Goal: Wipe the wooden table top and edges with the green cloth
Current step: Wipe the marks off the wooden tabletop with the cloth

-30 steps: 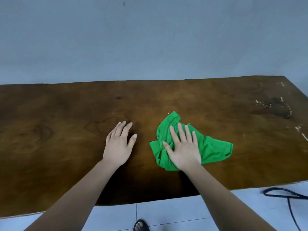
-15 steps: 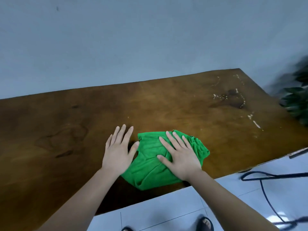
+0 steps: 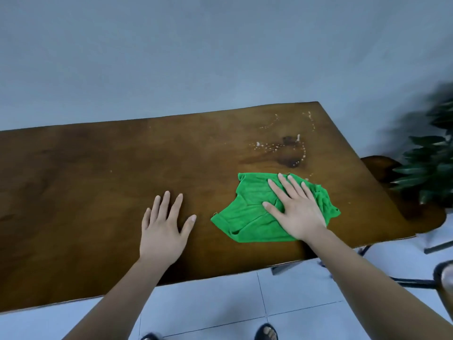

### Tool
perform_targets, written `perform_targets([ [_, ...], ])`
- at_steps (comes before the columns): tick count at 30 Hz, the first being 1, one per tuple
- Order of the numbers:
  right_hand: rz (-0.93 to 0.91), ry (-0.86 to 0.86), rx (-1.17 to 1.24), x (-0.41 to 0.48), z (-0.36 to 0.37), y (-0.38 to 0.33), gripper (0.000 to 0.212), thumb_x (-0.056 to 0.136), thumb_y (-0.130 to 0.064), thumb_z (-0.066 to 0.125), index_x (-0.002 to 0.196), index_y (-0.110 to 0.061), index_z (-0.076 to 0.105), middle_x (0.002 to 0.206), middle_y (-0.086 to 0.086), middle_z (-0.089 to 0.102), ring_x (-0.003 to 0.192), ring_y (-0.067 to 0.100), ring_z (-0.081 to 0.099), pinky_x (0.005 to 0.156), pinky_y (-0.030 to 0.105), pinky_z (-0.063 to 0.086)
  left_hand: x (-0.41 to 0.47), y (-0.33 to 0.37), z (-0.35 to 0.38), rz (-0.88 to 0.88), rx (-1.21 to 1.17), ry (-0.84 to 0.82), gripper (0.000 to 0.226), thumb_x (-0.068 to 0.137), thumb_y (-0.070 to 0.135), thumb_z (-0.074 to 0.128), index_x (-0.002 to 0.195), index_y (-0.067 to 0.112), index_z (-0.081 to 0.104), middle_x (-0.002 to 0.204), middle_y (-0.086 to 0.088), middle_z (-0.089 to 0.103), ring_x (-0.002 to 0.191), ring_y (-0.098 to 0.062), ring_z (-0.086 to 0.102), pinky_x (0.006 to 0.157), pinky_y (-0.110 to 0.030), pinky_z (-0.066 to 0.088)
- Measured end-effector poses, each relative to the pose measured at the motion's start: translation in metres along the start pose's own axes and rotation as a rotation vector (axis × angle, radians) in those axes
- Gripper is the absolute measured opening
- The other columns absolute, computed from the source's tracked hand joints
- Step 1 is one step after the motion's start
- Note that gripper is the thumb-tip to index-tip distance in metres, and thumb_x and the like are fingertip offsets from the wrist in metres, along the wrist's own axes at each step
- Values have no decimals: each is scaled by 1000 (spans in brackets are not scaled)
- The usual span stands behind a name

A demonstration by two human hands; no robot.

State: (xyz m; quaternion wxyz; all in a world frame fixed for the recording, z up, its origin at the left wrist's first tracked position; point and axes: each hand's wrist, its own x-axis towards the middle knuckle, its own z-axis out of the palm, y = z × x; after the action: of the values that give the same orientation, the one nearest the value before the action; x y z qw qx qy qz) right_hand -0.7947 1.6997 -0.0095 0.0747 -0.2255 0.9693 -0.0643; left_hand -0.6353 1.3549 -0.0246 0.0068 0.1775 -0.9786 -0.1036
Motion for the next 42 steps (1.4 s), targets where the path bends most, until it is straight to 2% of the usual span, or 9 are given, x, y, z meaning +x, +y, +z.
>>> perform_targets([
  [6, 111, 13, -6, 2, -16, 86, 90, 99, -92, -1, 177, -46, 1, 187, -10, -7, 173, 16, -9, 140, 48, -3, -5, 14, 3, -40, 57, 5, 84, 101, 85, -1, 175, 44, 2, 185, 5, -3, 170, -19, -10, 138, -49, 1],
  [12, 338, 16, 25, -9, -2, 18, 86, 102, -70, -13, 178, -29, -10, 185, 13, -14, 172, 37, -13, 138, 61, 0, -7, 17, 1, -47, 85, 3, 81, 103, 83, -2, 174, 45, -1, 185, 6, -5, 170, -17, -13, 138, -48, 1],
  [15, 174, -34, 16, -25, 6, -50, 79, 107, -70, -8, 174, -30, -20, 179, 17, -28, 168, 43, -25, 135, 65, -7, -7, 17, 0, -49, 84, 4, 81, 102, 84, -1, 174, 46, 0, 185, 6, -4, 170, -18, -11, 138, -48, 2],
  [20, -203, -107, -16, -54, 23, -119, 79, 110, -76, 4, 178, -36, -7, 184, 10, -21, 169, 37, -27, 134, 62, -15, -8, 16, 2, -46, 74, 17, 83, 102, 85, 0, 174, 45, 4, 185, 6, 0, 171, -17, -7, 138, -48, 6],
  [26, -380, -75, 4, -55, 12, -51, 77, 111, -80, 12, 177, -43, 9, 187, -6, -8, 172, 18, -16, 139, 50, -7, -7, 17, 2, -49, 62, 20, 86, 100, 86, -1, 175, 45, 6, 185, 5, 2, 171, -18, -5, 138, -49, 7],
  [30, -184, -44, -10, -39, -13, 45, 82, 105, -89, 7, 175, -48, 7, 185, -10, -9, 171, 14, -16, 140, 50, -2, -6, 18, 1, -54, 67, 13, 88, 99, 87, -2, 175, 44, 8, 185, 6, 3, 171, -18, -4, 138, -49, 6],
  [36, 283, 76, 48, -3, -33, 177, 93, 100, -93, 12, 175, -41, 26, 187, -2, 14, 173, 23, 9, 139, 53, 10, -6, 18, 2, -58, 43, 37, 86, 101, 86, 7, 174, 42, 19, 184, 5, 13, 171, -20, 2, 137, -52, 9],
  [39, 469, 115, 86, 15, -29, 178, 87, 104, -83, 15, 177, -35, 24, 187, 4, 14, 173, 29, 8, 138, 58, 10, -5, 17, 2, -60, 42, 36, 86, 101, 87, 7, 174, 43, 18, 184, 6, 11, 171, -19, 1, 137, -52, 8],
  [42, 517, 99, 70, 31, -23, 138, 93, 99, -74, -1, 179, -28, 10, 187, 10, 3, 173, 35, 0, 139, 58, 5, -5, 17, 2, -62, 42, 35, 86, 101, 87, 7, 174, 43, 18, 184, 7, 11, 171, -19, 1, 137, -52, 7],
])
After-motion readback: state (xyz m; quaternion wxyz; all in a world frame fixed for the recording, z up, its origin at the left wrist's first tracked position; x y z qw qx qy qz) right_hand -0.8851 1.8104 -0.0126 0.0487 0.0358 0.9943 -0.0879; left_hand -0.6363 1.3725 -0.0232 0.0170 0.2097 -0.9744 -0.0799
